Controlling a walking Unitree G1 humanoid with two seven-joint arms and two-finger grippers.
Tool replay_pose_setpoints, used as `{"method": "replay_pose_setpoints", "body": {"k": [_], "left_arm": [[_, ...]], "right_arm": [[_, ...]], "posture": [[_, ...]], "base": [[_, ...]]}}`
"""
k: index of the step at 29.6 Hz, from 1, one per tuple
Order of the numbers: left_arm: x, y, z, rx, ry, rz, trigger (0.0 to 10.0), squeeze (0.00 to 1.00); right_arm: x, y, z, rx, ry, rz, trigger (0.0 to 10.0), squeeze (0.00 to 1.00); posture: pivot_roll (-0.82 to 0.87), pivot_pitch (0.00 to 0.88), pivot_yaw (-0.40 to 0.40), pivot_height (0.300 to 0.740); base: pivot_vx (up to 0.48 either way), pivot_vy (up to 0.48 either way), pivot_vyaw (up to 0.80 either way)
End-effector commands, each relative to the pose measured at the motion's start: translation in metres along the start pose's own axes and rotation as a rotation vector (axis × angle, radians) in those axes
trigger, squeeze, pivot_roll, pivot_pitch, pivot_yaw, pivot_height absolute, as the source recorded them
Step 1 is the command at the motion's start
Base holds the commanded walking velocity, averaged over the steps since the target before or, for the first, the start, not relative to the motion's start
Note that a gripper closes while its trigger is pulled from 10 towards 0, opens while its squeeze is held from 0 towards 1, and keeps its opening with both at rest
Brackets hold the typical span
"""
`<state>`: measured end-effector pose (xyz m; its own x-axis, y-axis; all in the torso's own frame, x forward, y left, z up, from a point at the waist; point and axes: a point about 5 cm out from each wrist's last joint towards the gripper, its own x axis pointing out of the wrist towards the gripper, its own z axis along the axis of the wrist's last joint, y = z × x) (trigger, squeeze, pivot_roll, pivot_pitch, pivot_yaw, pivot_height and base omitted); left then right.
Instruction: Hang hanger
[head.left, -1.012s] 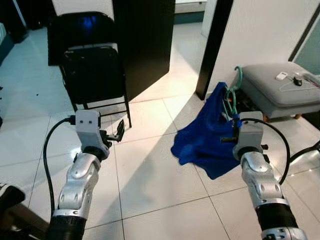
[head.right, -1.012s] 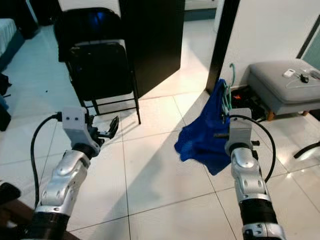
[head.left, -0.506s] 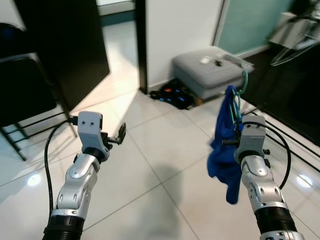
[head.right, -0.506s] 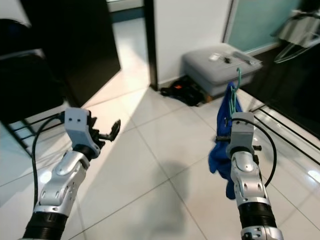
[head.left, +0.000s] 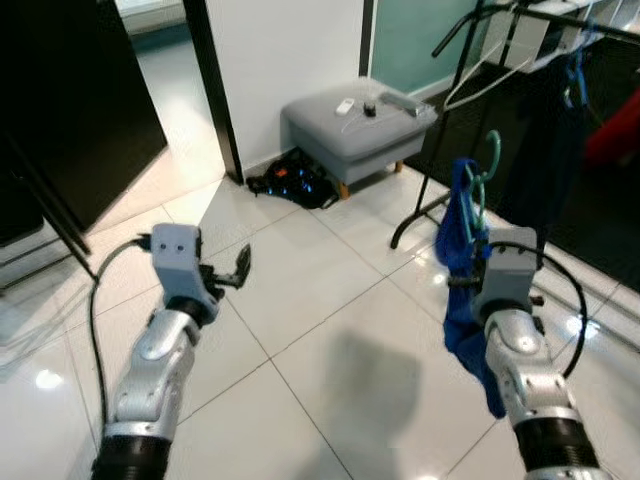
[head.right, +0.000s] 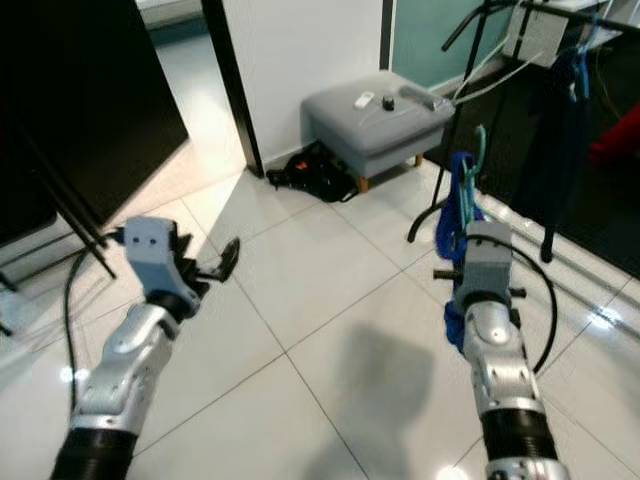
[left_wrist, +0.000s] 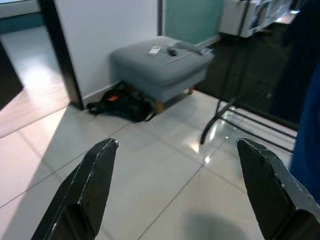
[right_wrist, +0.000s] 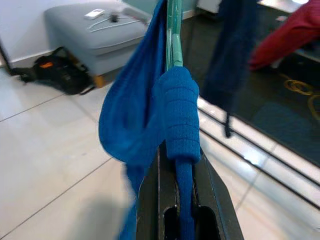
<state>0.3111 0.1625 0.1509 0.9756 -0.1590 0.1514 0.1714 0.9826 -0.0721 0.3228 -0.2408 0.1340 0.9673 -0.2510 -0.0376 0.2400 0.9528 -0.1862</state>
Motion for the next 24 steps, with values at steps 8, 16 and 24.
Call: {"method": "replay_pose_setpoints", "body": {"k": [8,16,24], "left_arm": [[-0.0044,0.003,-0.0039,0.002,0.015,0.005,10.0,0.0],[-0.0052,0.0012,-0.0027,0.0,0.01,-0.003,10.0,0.0],[-0.0044,0.002,-0.0006,0.0,0.005,-0.006,10.0,0.0]], "right_arm": [[-0.0013,0.0037,0.0041,0.007,-0.025,0.016,10.0,0.0],[-0.0018,-0.001,0.0028,0.015,-0.014,-0.009,10.0,0.0],[-0.0011,-0.0009,0.0036,0.018,-0.014,-0.018,10.0,0.0]], "posture": [[-0.1,0.088,0.027,0.74],[-0.09,0.1,0.034,0.74],[-0.09,0.103,0.034,0.74]], "base": [[0.397,0.0,0.0],[0.429,0.0,-0.6],[0.432,0.0,-0.8]]}}
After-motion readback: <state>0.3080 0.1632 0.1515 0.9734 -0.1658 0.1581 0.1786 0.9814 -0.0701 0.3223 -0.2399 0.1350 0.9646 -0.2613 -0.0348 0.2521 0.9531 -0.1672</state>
